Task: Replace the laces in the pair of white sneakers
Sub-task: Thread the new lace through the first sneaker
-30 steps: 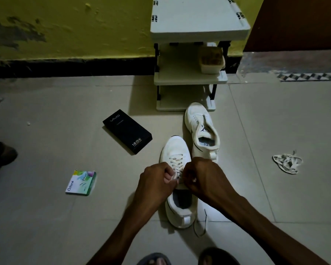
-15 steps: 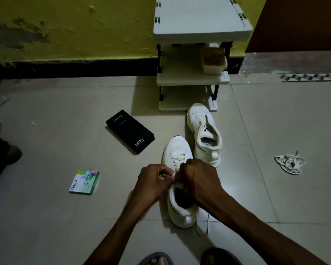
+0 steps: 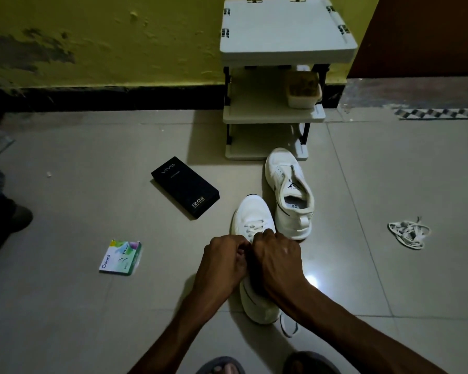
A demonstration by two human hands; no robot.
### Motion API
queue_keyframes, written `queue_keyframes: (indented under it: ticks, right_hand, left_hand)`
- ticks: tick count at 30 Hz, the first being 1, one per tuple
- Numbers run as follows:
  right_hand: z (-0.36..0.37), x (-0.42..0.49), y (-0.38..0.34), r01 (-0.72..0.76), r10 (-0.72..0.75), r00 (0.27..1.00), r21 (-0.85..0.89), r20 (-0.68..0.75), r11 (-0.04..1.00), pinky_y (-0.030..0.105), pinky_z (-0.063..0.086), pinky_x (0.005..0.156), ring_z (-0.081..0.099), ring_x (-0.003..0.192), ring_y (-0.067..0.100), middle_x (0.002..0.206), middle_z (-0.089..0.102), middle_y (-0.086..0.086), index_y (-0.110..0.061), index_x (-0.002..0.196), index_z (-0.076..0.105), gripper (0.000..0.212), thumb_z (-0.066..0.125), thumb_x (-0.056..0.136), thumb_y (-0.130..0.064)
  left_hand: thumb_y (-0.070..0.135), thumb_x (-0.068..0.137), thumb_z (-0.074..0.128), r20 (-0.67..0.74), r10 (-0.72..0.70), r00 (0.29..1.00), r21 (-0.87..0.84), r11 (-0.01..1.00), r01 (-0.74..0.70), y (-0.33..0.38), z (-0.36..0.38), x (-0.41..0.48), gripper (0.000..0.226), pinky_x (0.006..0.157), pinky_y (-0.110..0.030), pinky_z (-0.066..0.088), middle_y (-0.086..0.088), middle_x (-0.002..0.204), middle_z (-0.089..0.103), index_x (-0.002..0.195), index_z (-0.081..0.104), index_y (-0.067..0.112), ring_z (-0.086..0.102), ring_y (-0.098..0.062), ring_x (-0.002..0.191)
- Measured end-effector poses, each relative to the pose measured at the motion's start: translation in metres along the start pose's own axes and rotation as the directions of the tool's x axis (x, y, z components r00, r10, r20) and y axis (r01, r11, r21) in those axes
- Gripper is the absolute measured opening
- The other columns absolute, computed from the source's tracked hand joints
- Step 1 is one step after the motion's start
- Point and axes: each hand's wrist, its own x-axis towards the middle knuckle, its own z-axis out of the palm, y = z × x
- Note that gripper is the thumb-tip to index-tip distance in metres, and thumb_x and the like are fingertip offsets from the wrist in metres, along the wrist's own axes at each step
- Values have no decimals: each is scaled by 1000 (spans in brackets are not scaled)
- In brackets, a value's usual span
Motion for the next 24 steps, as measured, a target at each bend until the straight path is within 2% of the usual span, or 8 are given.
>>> queue_keyframes:
  ticks: [5,9,11,14,18,20,22,24]
  right_hand:
    - [4,-2,1,-40,39,999,-4,-31,999,20,32,40,49,36,23,48,52,7,-13,50,56,34,86,36,-13]
    - [8,1,1,-100,101,994,40,-27,994,19,30,38,48,33,20,46,52,4,-15,49,56,33,86,37,-12]
    - [8,2,1,-111,114,993,66,-34,992,20,32,37,47,32,20,45,50,3,-15,48,55,34,86,37,-10]
    - [2,2,-2,-77,78,995,32,-62,997,20,26,41,47,34,21,45,51,5,-14,48,55,31,83,37,-8]
    - [-3,0,1,-56,56,998,25,-7,998,21,23,44,51,37,24,49,54,5,-14,51,56,32,84,35,-12]
    - [-8,1,9,-14,11,999,43,53,999,23,30,47,61,51,26,62,62,6,-15,62,62,31,86,44,-20]
    - [-14,4,18,51,-58,996,94,74,994,26,35,59,67,76,26,85,69,4,-17,83,70,19,78,70,-28]
    - [-19,6,24,106,-117,991,150,63,983,25,38,63,67,84,24,93,71,3,-20,91,72,15,69,81,-31]
  left_hand:
    - [18,95,57,36,8,999,-40,999,-7,-5,-1,5,19,89,-31,52,-4,96,73,100,74,13,67,-19,90]
    - [12,90,65,46,-96,994,-240,965,104,-14,2,7,11,80,-38,59,-5,82,72,90,75,10,71,-20,77]
    - [7,88,68,72,-152,986,-363,916,168,-16,0,7,7,74,-31,61,-4,77,70,88,76,6,71,-19,72]
    - [7,85,71,65,-135,989,-396,906,149,-17,0,6,5,64,-18,54,3,66,69,84,75,8,68,-9,61]
    - [8,83,74,25,-153,988,-396,906,150,-21,7,8,3,70,-25,58,-2,70,72,83,76,9,71,-16,66]
    - [6,82,74,59,-144,988,-431,889,156,-22,6,10,3,69,-27,59,-6,71,71,83,75,9,71,-20,64]
    - [3,81,74,104,-160,982,-494,849,190,-23,4,12,6,66,-26,57,-9,72,70,82,75,9,71,-21,62]
    - [0,81,74,132,-178,975,-543,810,221,-24,2,12,6,63,-24,56,-12,74,70,81,75,7,70,-21,61]
